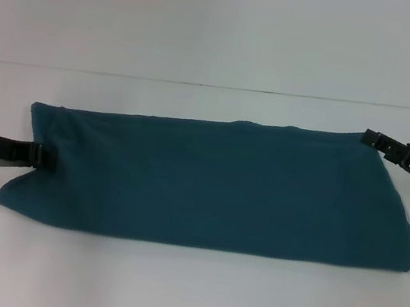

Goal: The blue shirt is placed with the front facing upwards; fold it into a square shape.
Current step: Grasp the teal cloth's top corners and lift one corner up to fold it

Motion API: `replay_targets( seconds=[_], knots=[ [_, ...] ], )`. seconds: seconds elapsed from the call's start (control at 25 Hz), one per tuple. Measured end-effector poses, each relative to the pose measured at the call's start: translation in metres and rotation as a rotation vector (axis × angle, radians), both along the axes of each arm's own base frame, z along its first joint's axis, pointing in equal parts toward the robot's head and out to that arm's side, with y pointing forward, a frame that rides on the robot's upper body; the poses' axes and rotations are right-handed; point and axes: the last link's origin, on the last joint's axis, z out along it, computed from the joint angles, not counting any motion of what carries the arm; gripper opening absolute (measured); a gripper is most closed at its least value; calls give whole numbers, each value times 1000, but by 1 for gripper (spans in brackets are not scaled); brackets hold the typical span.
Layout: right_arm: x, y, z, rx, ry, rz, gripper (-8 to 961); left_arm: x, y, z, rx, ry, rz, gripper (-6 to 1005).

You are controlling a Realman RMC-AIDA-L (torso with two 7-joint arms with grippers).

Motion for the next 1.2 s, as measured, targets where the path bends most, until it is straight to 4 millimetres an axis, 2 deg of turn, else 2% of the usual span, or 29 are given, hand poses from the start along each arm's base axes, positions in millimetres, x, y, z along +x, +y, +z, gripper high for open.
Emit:
replay_targets(
  seconds=[0.04, 0.36, 0.68, 0.92, 1.16, 1.2],
  knots=[
    [0, 0, 0, 0, 0, 0, 831, 0, 0, 0, -2, 1, -2, 262],
    [-1, -1, -2, 22, -16, 24, 829, 3, 0, 3, -4, -3, -11, 63],
    [-6, -6, -6, 118, 2, 84, 827, 9, -3, 22, 30, -33, -42, 58],
    [-13, -16, -42, 185, -91, 219, 826, 17, -6, 27, 25, -46, -65, 58],
    [-18, -21, -64, 269, -150, 253, 824, 28, -8, 34, 17, -58, -87, 57],
    [-19, -22, -67, 280, -158, 256, 777, 30, -8, 34, 16, -60, -91, 57]
  ],
)
